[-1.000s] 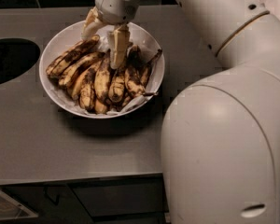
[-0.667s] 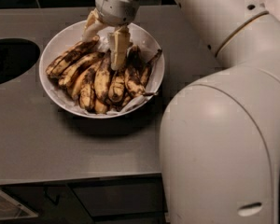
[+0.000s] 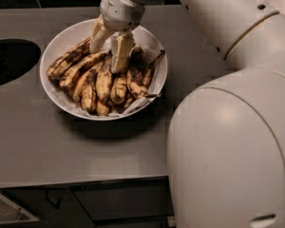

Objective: Pick banana from white bowl

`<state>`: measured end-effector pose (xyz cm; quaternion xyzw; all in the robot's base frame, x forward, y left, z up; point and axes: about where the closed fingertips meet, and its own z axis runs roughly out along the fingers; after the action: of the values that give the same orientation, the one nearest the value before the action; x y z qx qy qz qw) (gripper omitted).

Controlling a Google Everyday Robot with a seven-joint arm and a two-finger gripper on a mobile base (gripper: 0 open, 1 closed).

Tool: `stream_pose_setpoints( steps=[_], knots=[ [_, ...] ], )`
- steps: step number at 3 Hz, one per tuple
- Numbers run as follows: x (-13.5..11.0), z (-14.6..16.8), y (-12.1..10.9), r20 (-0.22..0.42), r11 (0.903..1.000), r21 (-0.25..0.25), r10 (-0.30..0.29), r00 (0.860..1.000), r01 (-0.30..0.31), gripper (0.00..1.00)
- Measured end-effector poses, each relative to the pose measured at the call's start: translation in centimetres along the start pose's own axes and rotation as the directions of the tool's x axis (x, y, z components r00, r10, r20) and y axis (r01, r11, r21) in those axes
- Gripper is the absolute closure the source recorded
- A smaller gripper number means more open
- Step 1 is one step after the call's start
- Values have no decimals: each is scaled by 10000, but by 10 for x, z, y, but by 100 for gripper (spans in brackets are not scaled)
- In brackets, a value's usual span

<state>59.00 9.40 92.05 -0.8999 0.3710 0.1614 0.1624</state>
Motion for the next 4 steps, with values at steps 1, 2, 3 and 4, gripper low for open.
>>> stream_pose_setpoints(
  steps=[1,2,3,4],
  knots=[
    [0,1,4,7,9999,-88,64,10000,-64,68],
    [0,1,4,-36,9999,-121,94,9999,-95,68],
    [-1,0,4,-72,9998,-139,107,9999,-108,56],
    [-1,0,4,-73,9999,-136,106,9999,-107,75]
  ],
)
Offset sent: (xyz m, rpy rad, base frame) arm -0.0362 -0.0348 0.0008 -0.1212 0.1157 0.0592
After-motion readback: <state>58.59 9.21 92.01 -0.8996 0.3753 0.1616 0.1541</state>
